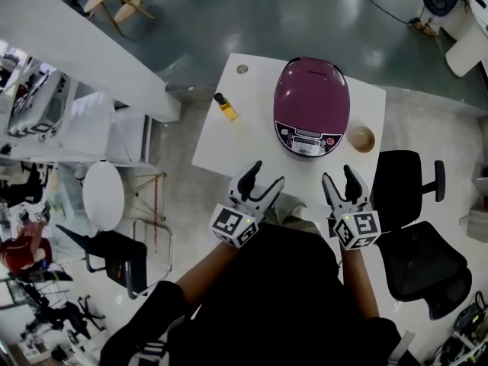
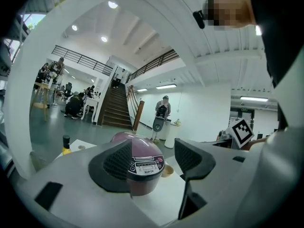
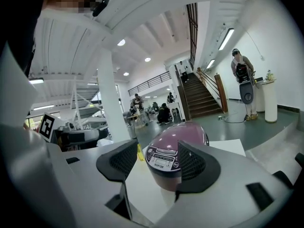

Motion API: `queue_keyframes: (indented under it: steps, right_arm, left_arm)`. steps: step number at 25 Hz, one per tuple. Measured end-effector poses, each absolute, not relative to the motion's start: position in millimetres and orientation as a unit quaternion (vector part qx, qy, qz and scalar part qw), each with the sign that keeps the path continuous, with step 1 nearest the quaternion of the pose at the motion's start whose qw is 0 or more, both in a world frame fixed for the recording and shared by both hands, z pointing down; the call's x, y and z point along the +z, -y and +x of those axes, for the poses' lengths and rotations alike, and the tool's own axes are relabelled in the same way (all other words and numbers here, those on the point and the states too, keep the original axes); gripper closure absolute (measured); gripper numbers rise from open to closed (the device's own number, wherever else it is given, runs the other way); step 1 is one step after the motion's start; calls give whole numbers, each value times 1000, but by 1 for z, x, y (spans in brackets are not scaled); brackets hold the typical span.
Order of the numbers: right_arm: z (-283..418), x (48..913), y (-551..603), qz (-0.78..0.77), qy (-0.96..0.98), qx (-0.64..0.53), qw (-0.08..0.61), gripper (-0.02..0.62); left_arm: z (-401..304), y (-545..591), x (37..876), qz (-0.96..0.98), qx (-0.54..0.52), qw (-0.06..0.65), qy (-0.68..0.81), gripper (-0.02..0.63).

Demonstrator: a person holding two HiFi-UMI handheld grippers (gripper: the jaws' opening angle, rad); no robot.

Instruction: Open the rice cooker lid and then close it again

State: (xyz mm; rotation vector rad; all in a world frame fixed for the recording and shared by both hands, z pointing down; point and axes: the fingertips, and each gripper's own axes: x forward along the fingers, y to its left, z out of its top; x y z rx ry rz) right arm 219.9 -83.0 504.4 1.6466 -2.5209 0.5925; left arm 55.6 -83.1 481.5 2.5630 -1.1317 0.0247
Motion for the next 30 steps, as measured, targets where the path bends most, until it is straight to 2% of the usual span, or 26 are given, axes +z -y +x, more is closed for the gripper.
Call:
queue_keyframes:
  steps: [7,11,12,14,16,25,30]
  right_arm:
    - [191,506,112,541,815,204,41,363]
    - [179,510,129,540,813,209,65,400]
    - [176,511,132,536,815,209,71,431]
    - [170,515,138,523,821,209,87,530]
    - [164,522,145,515,824,212,109,580]
    - [161,561,180,498,818,210,198,595]
    - [162,579,193,503,804,227,221,595]
  left_arm:
    - [42,104,484,910,1,177,375,347]
    - [33,119,481,914,-9,173,367,347]
    - [31,122,481,915,-10,172,366,347]
    - [30,125,482,917,-13,170,361,347]
    - [28,129,482,920,-16,166,356,347]
    - [25,145,491,924,-30,164,345,347]
    - [22,155,486,926,-41,161,338,347]
